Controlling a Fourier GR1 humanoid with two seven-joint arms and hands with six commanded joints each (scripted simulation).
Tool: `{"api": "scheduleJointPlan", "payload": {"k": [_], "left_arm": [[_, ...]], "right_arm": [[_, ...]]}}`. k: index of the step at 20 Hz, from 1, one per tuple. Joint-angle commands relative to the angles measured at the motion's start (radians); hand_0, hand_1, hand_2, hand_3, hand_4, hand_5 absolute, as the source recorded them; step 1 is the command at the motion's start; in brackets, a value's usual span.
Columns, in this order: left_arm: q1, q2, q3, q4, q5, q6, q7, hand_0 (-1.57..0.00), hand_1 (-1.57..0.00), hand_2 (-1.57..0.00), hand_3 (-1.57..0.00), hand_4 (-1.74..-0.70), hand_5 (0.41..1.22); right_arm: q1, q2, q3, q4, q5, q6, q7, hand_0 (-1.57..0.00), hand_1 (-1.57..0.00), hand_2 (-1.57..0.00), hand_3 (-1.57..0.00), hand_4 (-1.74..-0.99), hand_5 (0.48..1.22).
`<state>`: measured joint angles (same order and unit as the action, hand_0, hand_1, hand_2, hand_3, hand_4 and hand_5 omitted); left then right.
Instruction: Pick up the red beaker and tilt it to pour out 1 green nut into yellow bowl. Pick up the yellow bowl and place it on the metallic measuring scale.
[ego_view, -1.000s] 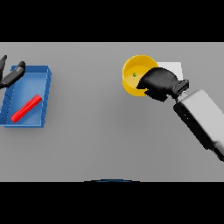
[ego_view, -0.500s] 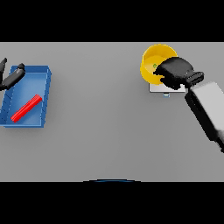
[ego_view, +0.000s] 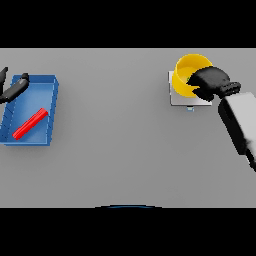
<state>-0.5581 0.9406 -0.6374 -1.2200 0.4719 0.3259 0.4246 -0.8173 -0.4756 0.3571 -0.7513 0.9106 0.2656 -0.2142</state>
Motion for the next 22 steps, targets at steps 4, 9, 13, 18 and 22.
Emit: {"api": "scheduleJointPlan", "payload": {"k": [4,9,13,18,22], "left_arm": [[-0.002,0.005,0.001,-0.014,0.001,0.0,-0.001,0.0,0.0,0.0,0.0,-0.73,0.71],[0.011,-0.002,0.003,0.002,0.009,-0.007,-0.005,0.0,0.0,0.0,0.0,-0.73,0.72],[-0.008,-0.019,-0.001,0.022,0.002,-0.007,-0.003,0.0,0.0,0.0,0.0,-0.73,0.723],[-0.011,-0.012,0.004,0.031,0.0,-0.018,-0.018,0.0,0.0,0.0,0.0,-0.72,0.703],[-0.014,-0.018,0.0,0.032,0.0,-0.02,-0.013,0.0,0.0,0.0,0.0,-0.72,0.696]], "right_arm": [[-0.006,0.025,-0.018,0.05,-0.008,0.02,0.014,-1.47,-1.57,-1.37,-1.47,-1.741,1.221],[-0.003,0.021,-0.036,0.061,-0.012,0.044,-0.014,-1.13,-1.32,-1.33,-1.06,-1.701,1.221],[-0.011,0.024,-0.046,0.073,-0.018,0.067,0.013,-0.46,-0.7,-0.8,-0.67,-1.563,0.971],[-0.018,0.016,-0.016,0.085,0.01,0.055,-0.033,-0.15,-0.24,-0.37,-0.45,-1.469,0.842],[-0.016,0.011,-0.02,0.087,0.004,0.091,-0.002,-0.06,-0.1,-0.16,-0.32,-1.422,0.785]]}}
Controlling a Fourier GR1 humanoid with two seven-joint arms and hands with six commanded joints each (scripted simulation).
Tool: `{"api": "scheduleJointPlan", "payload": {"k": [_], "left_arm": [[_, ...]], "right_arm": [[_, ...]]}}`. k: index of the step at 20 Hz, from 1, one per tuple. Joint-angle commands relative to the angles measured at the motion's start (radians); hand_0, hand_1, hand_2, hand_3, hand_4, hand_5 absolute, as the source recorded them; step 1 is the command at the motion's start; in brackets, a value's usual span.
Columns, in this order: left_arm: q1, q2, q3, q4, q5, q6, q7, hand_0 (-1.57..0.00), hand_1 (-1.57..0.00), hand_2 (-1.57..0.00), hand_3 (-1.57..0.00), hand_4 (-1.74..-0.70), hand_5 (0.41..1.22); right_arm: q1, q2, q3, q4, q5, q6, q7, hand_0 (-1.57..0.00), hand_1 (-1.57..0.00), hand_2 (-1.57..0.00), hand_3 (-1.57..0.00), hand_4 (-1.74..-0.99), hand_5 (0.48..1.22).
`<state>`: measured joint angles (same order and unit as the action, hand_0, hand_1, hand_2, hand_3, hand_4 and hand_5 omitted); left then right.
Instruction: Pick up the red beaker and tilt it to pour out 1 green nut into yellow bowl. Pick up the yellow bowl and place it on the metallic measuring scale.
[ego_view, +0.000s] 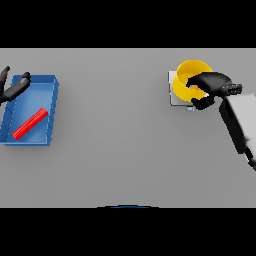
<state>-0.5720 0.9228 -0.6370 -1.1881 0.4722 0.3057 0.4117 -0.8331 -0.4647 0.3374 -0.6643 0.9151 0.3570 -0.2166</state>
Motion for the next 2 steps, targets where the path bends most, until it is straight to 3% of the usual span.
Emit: {"api": "scheduleJointPlan", "payload": {"k": [1,2], "left_arm": [[-0.003,-0.001,-0.002,0.004,-0.004,0.002,0.003,0.0,0.0,0.0,0.0,-0.72,0.694],[-0.003,0.009,0.003,-0.012,0.002,0.006,0.011,0.0,0.0,0.0,0.0,-0.72,0.693]], "right_arm": [[-0.002,0.001,-0.004,0.007,-0.002,0.001,0.003,-0.05,-0.08,-0.13,-0.3,-1.412,0.771],[0.008,0.009,-0.002,0.004,-0.003,-0.003,0.007,-0.04,-0.06,-0.1,-0.27,-1.41,0.759]]}}
